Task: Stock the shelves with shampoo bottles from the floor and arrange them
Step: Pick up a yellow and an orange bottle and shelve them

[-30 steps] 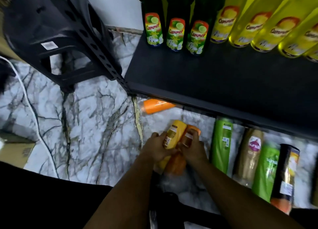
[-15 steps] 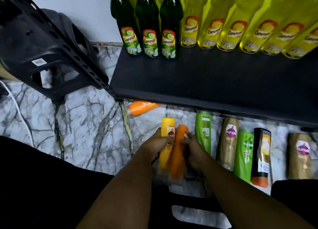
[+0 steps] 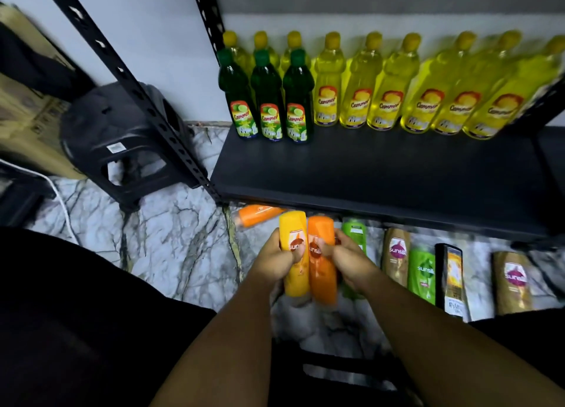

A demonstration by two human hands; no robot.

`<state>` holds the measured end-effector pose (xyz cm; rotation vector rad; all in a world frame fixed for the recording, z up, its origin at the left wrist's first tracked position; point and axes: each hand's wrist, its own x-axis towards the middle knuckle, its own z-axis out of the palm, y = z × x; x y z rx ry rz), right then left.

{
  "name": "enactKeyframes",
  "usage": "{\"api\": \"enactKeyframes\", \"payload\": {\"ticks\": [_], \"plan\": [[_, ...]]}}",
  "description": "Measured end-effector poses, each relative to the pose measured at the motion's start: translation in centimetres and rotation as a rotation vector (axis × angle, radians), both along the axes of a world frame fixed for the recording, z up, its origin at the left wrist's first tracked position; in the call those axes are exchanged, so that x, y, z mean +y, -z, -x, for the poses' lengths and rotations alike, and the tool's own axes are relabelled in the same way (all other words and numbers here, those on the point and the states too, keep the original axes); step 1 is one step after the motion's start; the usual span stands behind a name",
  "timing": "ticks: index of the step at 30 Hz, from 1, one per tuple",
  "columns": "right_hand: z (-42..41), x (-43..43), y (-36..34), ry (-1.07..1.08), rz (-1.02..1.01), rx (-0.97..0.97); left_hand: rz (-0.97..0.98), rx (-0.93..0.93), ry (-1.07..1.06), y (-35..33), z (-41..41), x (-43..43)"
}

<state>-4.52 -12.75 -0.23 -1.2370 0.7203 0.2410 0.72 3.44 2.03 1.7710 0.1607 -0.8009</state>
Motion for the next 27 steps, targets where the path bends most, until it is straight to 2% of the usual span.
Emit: {"api": "enactKeyframes", "payload": {"ticks": [6, 8, 14, 20, 27], "plan": [[2.5, 0.9, -1.5, -0.202, 0.263, -0.022, -0.086, -0.183, 0.078, -1.6, 2.3, 1.4], [3.2, 0.9, -1.7, -0.242, 0.301, -0.042, -0.082, -0.214, 0.137, -1.6, 2.8, 1.8], [3.9, 0.4, -2.9, -0.331, 0.364, -0.059, -0.242, -0.269, 0.32, -1.9, 3.7, 2.3], [3.3, 0.8, -3.5, -0.369, 0.42, -0.057, -0.263, -0.357, 0.334, -1.8, 3.5, 2.6], [3.9, 0.5, -3.9, -0.558, 0.588, -0.128, -0.298, -0.388, 0.262, -1.4, 2.8, 2.4]]}}
